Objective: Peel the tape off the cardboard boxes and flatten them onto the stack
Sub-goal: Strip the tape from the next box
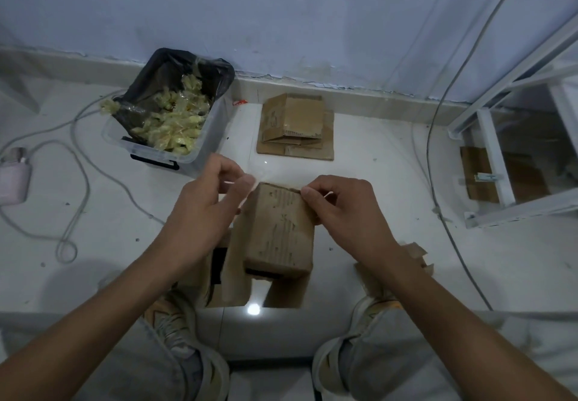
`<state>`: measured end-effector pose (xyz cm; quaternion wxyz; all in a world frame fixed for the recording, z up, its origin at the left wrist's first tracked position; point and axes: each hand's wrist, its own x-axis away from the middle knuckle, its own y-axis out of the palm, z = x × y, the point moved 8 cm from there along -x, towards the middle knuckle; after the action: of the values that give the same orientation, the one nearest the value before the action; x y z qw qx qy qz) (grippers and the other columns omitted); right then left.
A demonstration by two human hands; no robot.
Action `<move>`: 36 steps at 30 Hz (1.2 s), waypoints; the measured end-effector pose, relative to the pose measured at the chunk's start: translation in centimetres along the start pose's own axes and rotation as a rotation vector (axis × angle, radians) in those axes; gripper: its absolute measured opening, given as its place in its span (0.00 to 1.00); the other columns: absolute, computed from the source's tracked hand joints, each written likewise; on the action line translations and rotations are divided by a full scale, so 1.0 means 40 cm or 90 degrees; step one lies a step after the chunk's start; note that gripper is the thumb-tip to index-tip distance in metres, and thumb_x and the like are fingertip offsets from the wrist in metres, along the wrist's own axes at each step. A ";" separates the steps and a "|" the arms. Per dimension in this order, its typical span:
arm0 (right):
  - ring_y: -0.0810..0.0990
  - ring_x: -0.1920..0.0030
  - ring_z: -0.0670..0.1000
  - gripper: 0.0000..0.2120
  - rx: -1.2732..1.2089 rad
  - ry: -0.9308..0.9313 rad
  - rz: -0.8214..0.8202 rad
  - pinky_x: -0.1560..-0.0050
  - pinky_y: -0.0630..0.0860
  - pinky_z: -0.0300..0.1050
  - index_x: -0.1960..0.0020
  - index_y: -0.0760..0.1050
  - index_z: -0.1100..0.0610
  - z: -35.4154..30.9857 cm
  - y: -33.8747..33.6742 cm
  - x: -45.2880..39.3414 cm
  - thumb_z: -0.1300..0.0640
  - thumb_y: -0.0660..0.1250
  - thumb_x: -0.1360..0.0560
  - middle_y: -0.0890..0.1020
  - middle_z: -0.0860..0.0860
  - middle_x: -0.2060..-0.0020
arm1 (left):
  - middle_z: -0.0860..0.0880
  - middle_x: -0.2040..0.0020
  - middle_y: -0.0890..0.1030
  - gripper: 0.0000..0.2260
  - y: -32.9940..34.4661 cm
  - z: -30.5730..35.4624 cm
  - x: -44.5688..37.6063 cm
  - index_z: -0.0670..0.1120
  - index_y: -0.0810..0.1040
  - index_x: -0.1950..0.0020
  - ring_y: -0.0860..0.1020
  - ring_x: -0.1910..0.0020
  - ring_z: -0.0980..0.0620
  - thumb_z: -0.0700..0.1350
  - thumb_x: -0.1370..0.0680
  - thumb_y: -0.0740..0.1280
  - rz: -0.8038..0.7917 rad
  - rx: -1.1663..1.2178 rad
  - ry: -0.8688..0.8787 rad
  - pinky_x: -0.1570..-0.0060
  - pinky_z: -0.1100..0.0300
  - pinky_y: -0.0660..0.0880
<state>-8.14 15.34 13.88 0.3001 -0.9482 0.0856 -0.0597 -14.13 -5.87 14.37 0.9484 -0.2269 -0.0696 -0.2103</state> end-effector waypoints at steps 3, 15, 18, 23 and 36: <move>0.85 0.62 0.43 0.09 0.013 0.024 0.024 0.54 0.84 0.42 0.52 0.88 0.53 -0.010 0.016 0.013 0.56 0.69 0.18 0.86 0.42 0.63 | 0.61 0.30 0.75 0.43 0.028 0.020 0.030 0.63 0.59 0.27 0.80 0.39 0.55 0.80 0.36 0.63 -0.014 -0.245 -0.006 0.45 0.42 0.81; 0.85 0.56 0.43 0.29 -0.013 0.081 -0.060 0.50 0.83 0.35 0.24 0.70 0.46 -0.033 0.115 0.043 0.56 0.75 0.22 0.81 0.41 0.45 | 0.47 0.19 0.52 0.63 0.087 0.041 0.062 0.56 0.34 0.18 0.77 0.33 0.44 0.69 0.36 0.77 0.009 -0.648 0.145 0.55 0.50 0.81; 0.84 0.55 0.45 0.26 0.194 0.097 -0.092 0.48 0.82 0.42 0.29 0.70 0.48 -0.022 0.118 0.037 0.44 0.73 0.23 0.82 0.43 0.46 | 0.44 0.19 0.57 0.63 0.091 0.031 0.056 0.56 0.37 0.17 0.80 0.38 0.43 0.67 0.36 0.78 -0.009 -0.658 0.125 0.61 0.53 0.79; 0.84 0.74 0.48 0.16 0.234 0.123 -0.235 0.58 0.86 0.49 0.59 0.81 0.57 0.015 0.150 0.051 0.48 0.66 0.18 0.84 0.51 0.70 | 0.44 0.17 0.51 0.62 0.111 -0.002 0.053 0.58 0.30 0.20 0.79 0.36 0.44 0.66 0.33 0.76 -0.049 -0.681 0.088 0.60 0.53 0.78; 0.83 0.61 0.43 0.13 0.126 -0.073 -0.189 0.56 0.83 0.50 0.51 0.81 0.48 -0.028 0.082 0.012 0.41 0.64 0.17 0.84 0.41 0.60 | 0.58 0.58 0.66 0.61 0.018 0.023 -0.004 0.60 0.40 0.17 0.70 0.65 0.54 0.67 0.36 0.78 -0.075 -0.532 0.044 0.63 0.57 0.68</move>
<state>-8.28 11.95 12.92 0.3839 -0.9182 -0.0787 -0.0573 -14.01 -4.79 14.86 0.7631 -0.5803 0.0409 -0.2817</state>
